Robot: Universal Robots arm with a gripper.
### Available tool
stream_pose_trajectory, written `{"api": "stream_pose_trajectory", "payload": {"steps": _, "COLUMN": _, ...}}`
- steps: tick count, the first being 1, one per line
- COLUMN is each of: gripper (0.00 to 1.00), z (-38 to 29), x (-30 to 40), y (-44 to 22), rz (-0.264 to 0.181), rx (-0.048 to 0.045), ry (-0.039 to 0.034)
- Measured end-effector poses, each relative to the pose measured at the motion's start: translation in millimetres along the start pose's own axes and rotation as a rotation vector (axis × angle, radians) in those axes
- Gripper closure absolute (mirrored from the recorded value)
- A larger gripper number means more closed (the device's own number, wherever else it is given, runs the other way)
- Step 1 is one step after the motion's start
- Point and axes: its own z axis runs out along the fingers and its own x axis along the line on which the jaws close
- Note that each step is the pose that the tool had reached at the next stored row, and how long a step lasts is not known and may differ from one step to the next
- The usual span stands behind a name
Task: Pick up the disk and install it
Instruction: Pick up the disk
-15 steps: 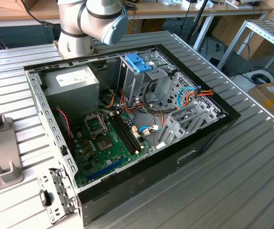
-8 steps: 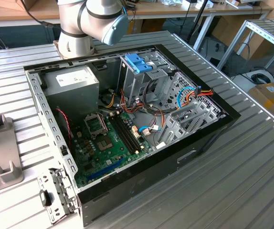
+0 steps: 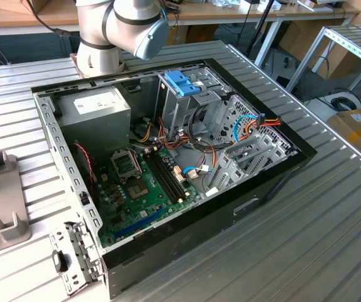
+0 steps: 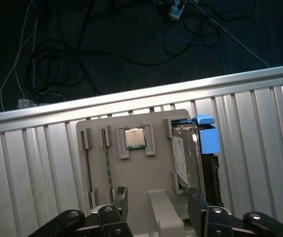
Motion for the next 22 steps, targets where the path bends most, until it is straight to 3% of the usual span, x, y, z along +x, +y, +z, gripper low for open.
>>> {"api": "stream_pose_trajectory", "payload": {"steps": 22, "gripper": 0.4, "z": 4.5, "x": 0.4, "y": 3.5, "rz": 0.0, "rx": -0.0002, "ry": -0.0002}}
